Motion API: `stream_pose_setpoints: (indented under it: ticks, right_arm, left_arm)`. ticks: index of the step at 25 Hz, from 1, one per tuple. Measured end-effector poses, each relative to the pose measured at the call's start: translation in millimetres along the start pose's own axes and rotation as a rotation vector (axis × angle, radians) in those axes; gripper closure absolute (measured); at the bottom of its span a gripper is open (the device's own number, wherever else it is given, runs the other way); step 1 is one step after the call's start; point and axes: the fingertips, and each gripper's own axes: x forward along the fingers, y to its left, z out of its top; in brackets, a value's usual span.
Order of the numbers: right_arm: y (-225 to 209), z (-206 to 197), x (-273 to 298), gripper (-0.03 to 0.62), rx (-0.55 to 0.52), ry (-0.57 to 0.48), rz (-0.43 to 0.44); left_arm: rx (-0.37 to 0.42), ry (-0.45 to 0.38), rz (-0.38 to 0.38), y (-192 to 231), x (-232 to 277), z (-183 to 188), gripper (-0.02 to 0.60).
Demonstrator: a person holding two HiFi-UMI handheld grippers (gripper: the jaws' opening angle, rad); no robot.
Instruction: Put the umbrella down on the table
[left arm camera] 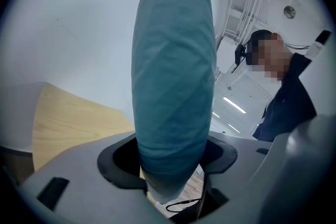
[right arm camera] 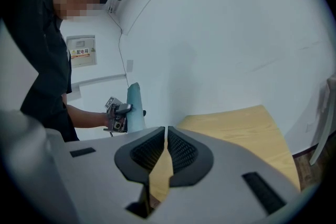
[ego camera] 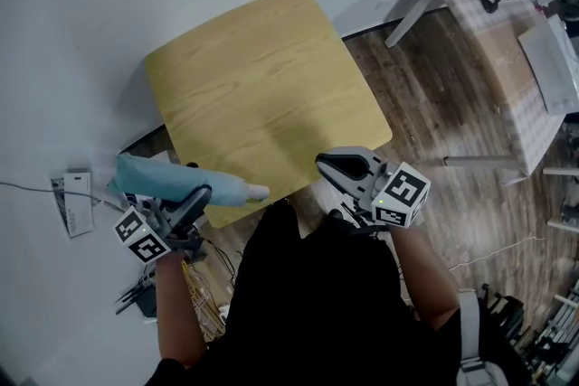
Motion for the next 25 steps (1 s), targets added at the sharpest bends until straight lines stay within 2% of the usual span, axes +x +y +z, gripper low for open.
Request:
stream_pose_setpoints:
  ticks: [4, 8, 12, 16, 19, 25]
  right_arm:
    - [-10.0, 9.8, 13.6, 0.566, -0.018, 0.001, -0.046]
    - [-21.3, 13.3, 17.6, 0.566, -0.023, 0.004, -0.066]
    - [-42.9, 14.8, 17.1, 0.566, -0.018, -0.005, -0.053]
    - [-65.6, 16.2, 30.1, 0.566, -0.003, -0.004, -0.008]
    - [-85.8, 19.1, 35.5, 0.566, 0.004, -0.003, 0.025]
    - [-119.3, 23.3, 38.1, 0.566, 0.026, -0.014, 0.053]
  left_arm:
    - [0.013, 0.021, -0.041, 16.3, -1.7, 21.9, 0.288]
    - [0.007, 0.072, -0.039, 31.1, -0.3, 30.7, 0.288]
    - [-0.015, 0.136, -0.037, 39.9, 19.2, 34.9, 0.288]
    - [-0.013, 0.243, -0.020, 48.2, 41.8, 39.7, 0.288]
    - [0.034, 0.328, 0.030, 57.1, 65.9, 40.6, 0.288]
    - [0.212, 0.579, 0.124, 85.8, 111.8, 31.5, 0.288]
